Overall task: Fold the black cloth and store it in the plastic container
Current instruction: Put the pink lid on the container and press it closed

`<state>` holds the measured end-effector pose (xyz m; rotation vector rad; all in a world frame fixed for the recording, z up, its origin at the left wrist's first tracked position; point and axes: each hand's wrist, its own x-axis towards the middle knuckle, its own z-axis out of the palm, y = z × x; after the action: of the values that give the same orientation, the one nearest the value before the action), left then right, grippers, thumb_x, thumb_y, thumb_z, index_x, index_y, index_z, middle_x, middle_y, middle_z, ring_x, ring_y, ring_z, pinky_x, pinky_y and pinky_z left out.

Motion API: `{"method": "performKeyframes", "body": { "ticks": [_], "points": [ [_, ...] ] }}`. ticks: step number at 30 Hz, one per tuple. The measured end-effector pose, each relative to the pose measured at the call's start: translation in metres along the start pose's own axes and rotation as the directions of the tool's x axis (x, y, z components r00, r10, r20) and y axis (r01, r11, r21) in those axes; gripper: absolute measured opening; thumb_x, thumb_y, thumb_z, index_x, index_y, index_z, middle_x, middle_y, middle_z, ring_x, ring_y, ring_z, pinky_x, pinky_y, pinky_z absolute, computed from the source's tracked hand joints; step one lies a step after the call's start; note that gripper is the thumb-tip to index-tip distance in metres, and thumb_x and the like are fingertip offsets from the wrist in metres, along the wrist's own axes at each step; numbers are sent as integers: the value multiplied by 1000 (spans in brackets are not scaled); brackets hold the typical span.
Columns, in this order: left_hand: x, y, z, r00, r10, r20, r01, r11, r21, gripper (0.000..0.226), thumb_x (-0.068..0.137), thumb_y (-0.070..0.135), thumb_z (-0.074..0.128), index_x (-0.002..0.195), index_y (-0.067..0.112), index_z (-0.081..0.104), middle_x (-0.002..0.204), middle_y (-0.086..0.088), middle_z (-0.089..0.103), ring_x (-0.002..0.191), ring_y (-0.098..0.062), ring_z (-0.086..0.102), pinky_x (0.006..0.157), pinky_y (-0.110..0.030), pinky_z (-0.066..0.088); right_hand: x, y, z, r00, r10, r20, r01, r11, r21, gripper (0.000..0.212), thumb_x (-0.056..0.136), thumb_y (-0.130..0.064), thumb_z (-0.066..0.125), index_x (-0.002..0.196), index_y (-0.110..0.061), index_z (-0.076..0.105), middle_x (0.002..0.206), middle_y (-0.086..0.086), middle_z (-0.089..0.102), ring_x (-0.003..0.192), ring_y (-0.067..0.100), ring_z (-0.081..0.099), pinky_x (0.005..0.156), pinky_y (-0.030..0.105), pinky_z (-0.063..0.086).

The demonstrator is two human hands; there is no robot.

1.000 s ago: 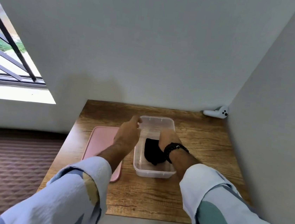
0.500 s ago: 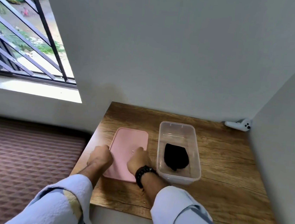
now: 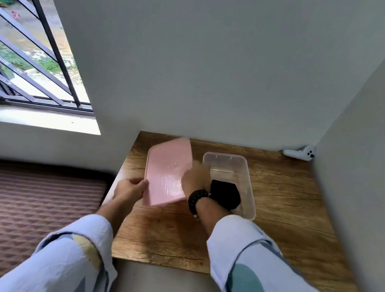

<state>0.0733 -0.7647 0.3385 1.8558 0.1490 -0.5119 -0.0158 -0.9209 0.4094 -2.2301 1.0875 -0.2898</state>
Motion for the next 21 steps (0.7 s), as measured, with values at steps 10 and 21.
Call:
{"method": "performKeyframes", "body": {
  "ticks": [10, 21],
  "points": [
    [-49, 40, 130, 978, 114, 177, -144, 975, 167, 14, 95, 23, 71, 103, 16, 80, 105, -7, 81, 90, -22, 76, 88, -42, 66, 41, 135, -87, 963, 235, -129, -225, 970, 89, 35, 100, -18, 41, 113, -18, 73, 115, 9, 72, 99, 30, 65, 69, 29, 40],
    [-58, 49, 140, 969, 63, 238, -156, 905, 396, 14, 101, 27, 59, 112, 18, 60, 116, -10, 73, 98, -30, 76, 80, -43, 67, 44, 152, -73, 961, 273, -45, -266, 957, 119, 31, 94, -14, 43, 119, -10, 60, 125, 13, 64, 111, 35, 61, 81, 37, 48]
  ]
}}
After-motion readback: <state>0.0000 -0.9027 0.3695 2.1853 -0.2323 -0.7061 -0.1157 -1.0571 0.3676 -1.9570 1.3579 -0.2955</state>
